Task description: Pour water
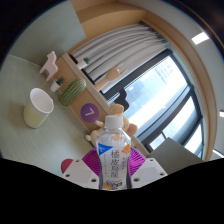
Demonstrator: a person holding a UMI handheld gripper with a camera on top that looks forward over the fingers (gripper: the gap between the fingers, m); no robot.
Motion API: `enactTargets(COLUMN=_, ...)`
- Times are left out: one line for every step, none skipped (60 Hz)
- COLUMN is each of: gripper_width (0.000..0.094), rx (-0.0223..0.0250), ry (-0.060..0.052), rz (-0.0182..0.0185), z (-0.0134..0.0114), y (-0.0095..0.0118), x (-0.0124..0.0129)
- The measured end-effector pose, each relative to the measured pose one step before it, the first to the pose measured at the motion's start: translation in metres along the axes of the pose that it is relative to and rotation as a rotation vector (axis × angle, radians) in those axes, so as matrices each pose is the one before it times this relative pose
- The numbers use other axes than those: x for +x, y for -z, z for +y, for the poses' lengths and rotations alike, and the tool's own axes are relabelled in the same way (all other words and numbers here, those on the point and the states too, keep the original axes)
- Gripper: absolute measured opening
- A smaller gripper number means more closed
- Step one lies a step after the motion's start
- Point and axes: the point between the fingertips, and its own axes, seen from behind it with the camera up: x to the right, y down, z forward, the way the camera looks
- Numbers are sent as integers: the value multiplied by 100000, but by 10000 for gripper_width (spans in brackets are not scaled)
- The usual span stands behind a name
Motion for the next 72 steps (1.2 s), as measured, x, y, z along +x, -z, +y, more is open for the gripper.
enactTargets(gripper_width=310, rx=534, ry=4065, rz=146, z=-615, y=-62, x=-302)
enactTargets(gripper_width=310, rx=650, ry=4013, rz=82, z=-649, y=-68, x=-240)
enactTargets(gripper_width=310, rx=850, ry=3853, rz=146, z=-626, y=-142, x=-240)
enactTargets(gripper_width=310, rx=763, ry=3861, rz=59, z=-606, y=-143, x=-292)
enactTargets(gripper_width=311, rx=635, ry=3986, rz=-59, z=-563, y=-113, x=-301)
enactTargets(gripper_width=312, rx=604, ry=4013, rz=-122, z=-567, y=-117, x=-264)
enactTargets(gripper_width=311, rx=1180, ry=3780, rz=-249, z=-467, y=-621, x=-250)
enactTargets(gripper_width=313, rx=895, ry=3741, rz=-216, z=-324, y=-127, x=-235)
enactTargets(gripper_width=314, rx=573, ry=3833, rz=-138, z=-558, y=-79, x=-244)
enactTargets(gripper_width=314, rx=820, ry=3902, rz=-305, z=-584, y=-83, x=-209)
enactTargets(gripper_width=315, rx=952, ry=3830, rz=-286, z=-545, y=-129, x=-242)
enactTargets(gripper_width=315, rx=776, ry=3713, rz=-70, z=-497, y=-120, x=-209)
enactTargets(gripper_width=314, rx=581, ry=3639, rz=96, z=-436, y=-152, x=-150)
enactTargets(gripper_width=313, rx=638, ry=3611, rz=332, z=-440, y=-116, x=-63)
enactTargets(gripper_width=313, rx=686, ry=3632, rz=466, z=-436, y=-137, x=-19)
enactTargets(gripper_width=315, rx=674, ry=3794, rz=527, z=-430, y=-116, x=-15)
enactTargets(gripper_width=314, rx=630, ry=3956, rz=532, z=-434, y=-130, x=-10)
enactTargets(gripper_width=315, rx=1217, ry=4139, rz=329, z=-316, y=-306, x=139)
enactTargets(gripper_width=315, rx=999, ry=3722, rz=517, z=-381, y=-79, x=-44)
enactTargets(gripper_width=314, rx=846, ry=3539, rz=520, z=-441, y=-55, x=21)
enactTargets(gripper_width=316, rx=737, ry=3405, rz=548, z=-314, y=-188, x=-21)
enactTargets(gripper_width=316, rx=531, ry=3433, rz=397, z=-276, y=-169, x=-29)
enactTargets(gripper_width=314, rx=218, ry=3629, rz=181, z=-183, y=-173, x=-34)
enactTargets(gripper_width=317, rx=113, ry=3472, rz=110, z=-153, y=-162, x=-2)
enactTargets(gripper_width=317, rx=251, ry=3204, rz=134, z=-159, y=-146, x=8)
enactTargets(gripper_width=315, rx=490, ry=2833, rz=172, z=-232, y=-85, x=56)
enactTargets(gripper_width=315, rx=1038, ry=2594, rz=226, z=-179, y=-116, x=123)
enactTargets(gripper_width=315, rx=469, ry=2373, rz=236, z=-217, y=-143, x=-1)
enactTargets(gripper_width=314, rx=414, ry=2542, rz=308, z=-283, y=-116, x=49)
enactTargets(gripper_width=314, rx=323, ry=2615, rz=254, z=-165, y=-67, x=86)
enactTargets(gripper_width=314, rx=372, ry=2641, rz=275, z=-156, y=-97, x=70)
enactTargets(gripper_width=314, rx=356, ry=2596, rz=268, z=-154, y=-99, x=76)
enactTargets(gripper_width=315, rx=306, ry=2378, rz=478, z=-124, y=-106, x=103)
enactTargets(gripper_width=315, rx=421, ry=2146, rz=624, z=-157, y=-98, x=182)
enactTargets(gripper_width=315, rx=512, ry=2011, rz=729, z=-198, y=-90, x=191)
enactTargets(gripper_width=315, rx=961, ry=2161, rz=875, z=-120, y=-150, x=223)
enactTargets(gripper_width=315, rx=561, ry=2110, rz=801, z=-285, y=-131, x=100)
enactTargets(gripper_width=314, rx=541, ry=2448, rz=938, z=-222, y=-32, x=226)
enactTargets(gripper_width=313, rx=564, ry=2467, rz=842, z=-217, y=-84, x=153)
enactTargets(gripper_width=317, rx=542, ry=2457, rz=662, z=-231, y=-69, x=115)
enactTargets(gripper_width=314, rx=510, ry=2482, rz=492, z=-211, y=-94, x=35)
enactTargets(gripper_width=315, rx=631, ry=2295, rz=333, z=-222, y=-119, x=-35)
enactTargets(gripper_width=317, rx=610, ry=2061, rz=244, z=-257, y=-97, x=-40)
enactTargets(gripper_width=314, rx=610, ry=1925, rz=68, z=-226, y=-85, x=-46)
enactTargets(gripper_width=316, rx=816, ry=1795, rz=-96, z=-121, y=-79, x=-53)
enactTargets(gripper_width=314, rx=507, ry=1459, rz=-360, z=-194, y=-130, x=-118)
enactTargets(gripper_width=314, rx=263, ry=1491, rz=-166, z=-172, y=-85, x=-114)
enactTargets(gripper_width=314, rx=308, ry=1355, rz=-95, z=-167, y=-60, x=-71)
enactTargets(gripper_width=315, rx=289, ry=1190, rz=18, z=-170, y=-32, x=-22)
enactTargets(gripper_width=314, rx=186, ry=1101, rz=48, z=-150, y=-13, x=-42)
enactTargets(gripper_width=313, rx=217, ry=967, rz=54, z=-147, y=-5, x=-48)
enactTargets(gripper_width=313, rx=273, ry=868, rz=37, z=-157, y=-4, x=-23)
enactTargets(gripper_width=314, rx=409, ry=673, rz=203, z=-101, y=15, x=-17)
enactTargets(gripper_width=314, rx=305, ry=-82, rz=-105, z=-106, y=-97, x=-10)
enactTargets(gripper_width=314, rx=23, ry=-70, rz=100, z=-68, y=16, x=38)
enactTargets(gripper_width=315, rx=46, ry=-269, rz=36, z=-66, y=31, x=19)
enactTargets(gripper_width=315, rx=32, ry=-514, rz=-86, z=-48, y=26, x=-18)
enactTargets(gripper_width=315, rx=39, ry=-725, rz=-99, z=-34, y=21, x=-38)
enactTargets(gripper_width=314, rx=-55, ry=-718, rz=-64, z=-10, y=27, x=-22)
enactTargets(gripper_width=315, rx=-1, ry=-769, rz=17, z=-16, y=8, x=6)
enactTargets(gripper_width=314, rx=-22, ry=-703, rz=326, z=-4, y=3, x=50)
enactTargets(gripper_width=315, rx=-50, ry=-959, rz=268, z=15, y=-19, x=45)
enactTargets(gripper_width=314, rx=-209, ry=-951, rz=254, z=62, y=-6, x=84)
enactTargets(gripper_width=314, rx=-257, ry=-1172, rz=157, z=118, y=-14, x=55)
enactTargets(gripper_width=314, rx=-659, ry=-1263, rz=344, z=168, y=73, x=149)
enactTargets(gripper_width=315, rx=-195, ry=-2434, rz=-171, z=171, y=-14, x=109)
enactTargets(gripper_width=314, rx=-703, ry=-2567, rz=145, z=220, y=-6, x=153)
enactTargets(gripper_width=312, rx=-847, ry=-3075, rz=151, z=284, y=-15, x=155)
enactTargets(gripper_width=313, rx=-944, ry=-3705, rz=30, z=329, y=-19, x=162)
enactTargets(gripper_width=313, rx=-1094, ry=-4525, rz=-316, z=327, y=-1, x=82)
enactTargets(gripper_width=314, rx=-1184, ry=-4788, rz=-411, z=404, y=-48, x=211)
enactTargets(gripper_width=314, rx=-1265, ry=-5079, rz=-146, z=452, y=-16, x=263)
